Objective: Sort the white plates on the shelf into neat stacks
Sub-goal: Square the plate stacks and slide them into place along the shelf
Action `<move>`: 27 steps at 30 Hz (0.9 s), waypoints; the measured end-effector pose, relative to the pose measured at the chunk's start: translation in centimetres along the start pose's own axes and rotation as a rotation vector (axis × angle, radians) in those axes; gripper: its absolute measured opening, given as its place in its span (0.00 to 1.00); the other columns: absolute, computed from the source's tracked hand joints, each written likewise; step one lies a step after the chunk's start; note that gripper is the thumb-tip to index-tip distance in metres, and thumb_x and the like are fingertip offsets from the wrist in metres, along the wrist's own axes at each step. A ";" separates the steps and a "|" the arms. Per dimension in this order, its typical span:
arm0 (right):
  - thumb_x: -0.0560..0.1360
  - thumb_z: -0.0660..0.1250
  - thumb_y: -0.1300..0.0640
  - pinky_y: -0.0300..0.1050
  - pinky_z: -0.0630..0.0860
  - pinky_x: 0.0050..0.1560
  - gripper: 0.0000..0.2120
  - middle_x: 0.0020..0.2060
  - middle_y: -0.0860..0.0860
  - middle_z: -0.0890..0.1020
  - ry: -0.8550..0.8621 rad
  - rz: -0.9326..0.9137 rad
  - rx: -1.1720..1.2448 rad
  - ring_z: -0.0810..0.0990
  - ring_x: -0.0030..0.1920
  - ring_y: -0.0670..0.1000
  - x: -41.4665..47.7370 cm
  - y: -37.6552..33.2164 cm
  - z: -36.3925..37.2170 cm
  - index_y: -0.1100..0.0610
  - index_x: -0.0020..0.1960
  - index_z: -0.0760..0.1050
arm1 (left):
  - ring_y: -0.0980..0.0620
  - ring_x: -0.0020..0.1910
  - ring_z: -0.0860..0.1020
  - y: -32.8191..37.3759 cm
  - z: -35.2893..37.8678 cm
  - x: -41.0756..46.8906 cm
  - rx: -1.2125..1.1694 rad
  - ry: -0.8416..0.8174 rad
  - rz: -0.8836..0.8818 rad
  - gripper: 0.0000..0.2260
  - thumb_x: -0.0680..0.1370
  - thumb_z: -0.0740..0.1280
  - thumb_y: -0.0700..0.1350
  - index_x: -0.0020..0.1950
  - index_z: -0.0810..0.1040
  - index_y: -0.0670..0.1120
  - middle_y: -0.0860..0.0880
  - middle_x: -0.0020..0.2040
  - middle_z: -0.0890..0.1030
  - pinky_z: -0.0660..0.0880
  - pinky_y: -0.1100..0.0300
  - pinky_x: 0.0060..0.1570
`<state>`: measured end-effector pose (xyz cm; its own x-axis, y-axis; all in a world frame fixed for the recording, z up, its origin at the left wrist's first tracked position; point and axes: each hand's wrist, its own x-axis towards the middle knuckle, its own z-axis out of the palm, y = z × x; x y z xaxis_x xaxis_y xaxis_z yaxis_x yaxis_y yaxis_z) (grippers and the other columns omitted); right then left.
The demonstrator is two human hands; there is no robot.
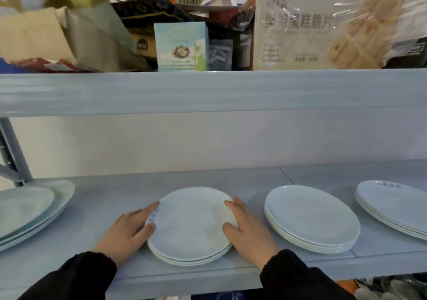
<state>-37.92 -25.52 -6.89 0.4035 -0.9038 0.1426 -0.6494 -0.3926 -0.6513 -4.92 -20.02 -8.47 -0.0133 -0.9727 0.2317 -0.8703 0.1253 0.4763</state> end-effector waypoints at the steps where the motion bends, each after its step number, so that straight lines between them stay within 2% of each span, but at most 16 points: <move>1: 0.75 0.55 0.44 0.45 0.59 0.72 0.30 0.79 0.40 0.50 0.003 -0.004 -0.011 0.57 0.76 0.46 0.1 0.1 0.0 0.43 0.77 0.56 | 0.59 0.71 0.65 0.4 -0.1 -0.1 0.017 0.001 -0.012 0.28 0.72 0.50 0.71 0.72 0.58 0.69 0.62 0.71 0.68 0.59 0.57 0.72; 4: 0.75 0.54 0.43 0.47 0.58 0.73 0.30 0.79 0.42 0.49 -0.007 -0.009 -0.024 0.57 0.76 0.48 0.1 0.1 0.0 0.44 0.77 0.56 | 0.60 0.70 0.64 1.5 -0.4 -0.6 0.043 0.006 -0.057 0.29 0.70 0.49 0.70 0.71 0.56 0.68 0.64 0.69 0.67 0.55 0.66 0.68; 10: 0.75 0.53 0.42 0.49 0.58 0.74 0.31 0.79 0.43 0.47 -0.029 -0.031 -0.037 0.56 0.76 0.51 0.1 0.5 0.0 0.44 0.77 0.54 | 0.61 0.68 0.63 3.0 -0.4 -0.9 0.003 -0.019 -0.108 0.32 0.68 0.50 0.68 0.73 0.57 0.66 0.64 0.68 0.65 0.53 0.72 0.63; 14: 0.76 0.53 0.42 0.49 0.59 0.73 0.31 0.79 0.45 0.48 -0.026 -0.038 -0.045 0.58 0.76 0.53 0.1 0.5 0.1 0.45 0.77 0.55 | 0.61 0.68 0.63 3.2 -0.5 -0.9 -0.015 -0.029 -0.129 0.33 0.68 0.50 0.68 0.74 0.58 0.65 0.61 0.69 0.66 0.54 0.70 0.64; 20: 0.75 0.53 0.42 0.49 0.60 0.72 0.31 0.79 0.44 0.48 -0.027 -0.026 -0.044 0.59 0.76 0.52 0.0 0.1 0.0 0.45 0.77 0.55 | 0.61 0.66 0.63 3.5 -0.7 -0.9 -0.016 -0.026 -0.134 0.30 0.68 0.50 0.68 0.71 0.56 0.68 0.62 0.67 0.66 0.50 0.81 0.58; 24: 0.76 0.53 0.43 0.48 0.61 0.71 0.30 0.79 0.43 0.48 -0.028 -0.014 -0.050 0.60 0.75 0.51 -0.1 -0.3 0.0 0.45 0.77 0.55 | 0.59 0.68 0.65 3.1 -0.8 -0.9 -0.056 -0.041 -0.129 0.35 0.68 0.51 0.68 0.75 0.58 0.63 0.60 0.68 0.67 0.56 0.70 0.63; 27: 0.77 0.57 0.46 0.44 0.59 0.70 0.29 0.79 0.43 0.50 -0.026 -0.003 -0.029 0.57 0.76 0.48 -0.3 -0.7 -0.1 0.45 0.77 0.56 | 0.55 0.71 0.66 2.0 -0.7 -0.8 -0.052 -0.047 -0.119 0.32 0.71 0.52 0.67 0.75 0.58 0.65 0.56 0.72 0.69 0.60 0.58 0.70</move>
<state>-37.67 -24.98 -6.44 0.4215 -0.8982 0.1251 -0.6661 -0.4003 -0.6293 -6.31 -18.88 -7.10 0.0644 -0.9892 0.1318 -0.8402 0.0175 0.5420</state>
